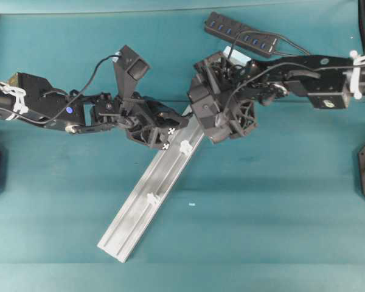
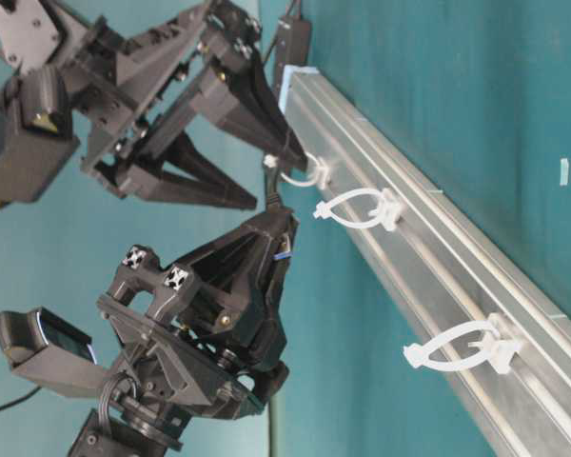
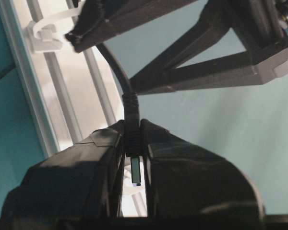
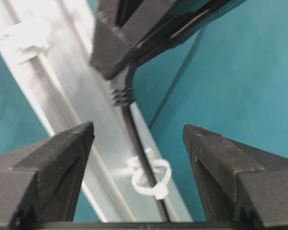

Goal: Pass the USB cable through three rings with both arms.
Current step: 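Release the right gripper and pull the cable through with the left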

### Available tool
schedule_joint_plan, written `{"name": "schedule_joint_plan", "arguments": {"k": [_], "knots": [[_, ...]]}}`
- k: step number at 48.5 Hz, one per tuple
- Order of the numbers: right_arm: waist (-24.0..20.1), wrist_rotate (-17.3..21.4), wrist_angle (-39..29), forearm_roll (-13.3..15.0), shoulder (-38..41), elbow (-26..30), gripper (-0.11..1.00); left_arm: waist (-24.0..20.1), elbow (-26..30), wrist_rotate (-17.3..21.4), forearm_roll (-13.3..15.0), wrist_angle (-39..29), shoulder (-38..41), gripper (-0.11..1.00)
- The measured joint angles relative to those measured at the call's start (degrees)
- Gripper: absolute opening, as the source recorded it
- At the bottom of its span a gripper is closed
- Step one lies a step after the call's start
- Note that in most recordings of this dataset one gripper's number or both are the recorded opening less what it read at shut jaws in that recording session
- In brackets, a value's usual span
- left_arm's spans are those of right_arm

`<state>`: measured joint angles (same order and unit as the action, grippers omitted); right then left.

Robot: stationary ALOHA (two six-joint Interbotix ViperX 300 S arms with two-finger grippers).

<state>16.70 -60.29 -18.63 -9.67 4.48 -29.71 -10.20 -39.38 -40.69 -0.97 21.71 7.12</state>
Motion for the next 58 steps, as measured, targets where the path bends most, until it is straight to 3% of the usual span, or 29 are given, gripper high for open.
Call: {"name": "schedule_joint_plan", "arguments": {"k": [6, 15, 18, 43, 48, 58], "knots": [[0.0, 0.0, 0.0, 0.0, 0.1, 0.1, 0.65, 0.0, 0.0, 0.0, 0.0, 0.0, 0.0, 0.09], [0.0, 0.0, -0.9, 0.1, 0.3, 0.2, 0.18, -0.1, 0.0, -0.1, 0.0, 0.0, 0.0, 0.09], [-0.1, 0.0, -1.1, 0.2, 0.4, 0.2, 0.09, -0.1, 0.0, 0.0, 0.0, 0.0, -0.1, 0.09], [-0.3, 0.0, -3.3, 2.1, 0.8, 1.2, 0.08, -0.1, 0.0, 0.0, -0.1, 0.1, 0.0, 0.11], [-0.3, 0.0, -3.3, 2.5, 0.8, 1.3, 0.08, -0.1, 0.0, 0.0, 0.0, 0.1, 0.0, 0.26], [0.0, 0.0, -5.1, 2.8, 1.1, 1.9, 0.08, 0.4, 0.1, 0.1, 0.0, 0.3, -0.3, 0.85]]}}
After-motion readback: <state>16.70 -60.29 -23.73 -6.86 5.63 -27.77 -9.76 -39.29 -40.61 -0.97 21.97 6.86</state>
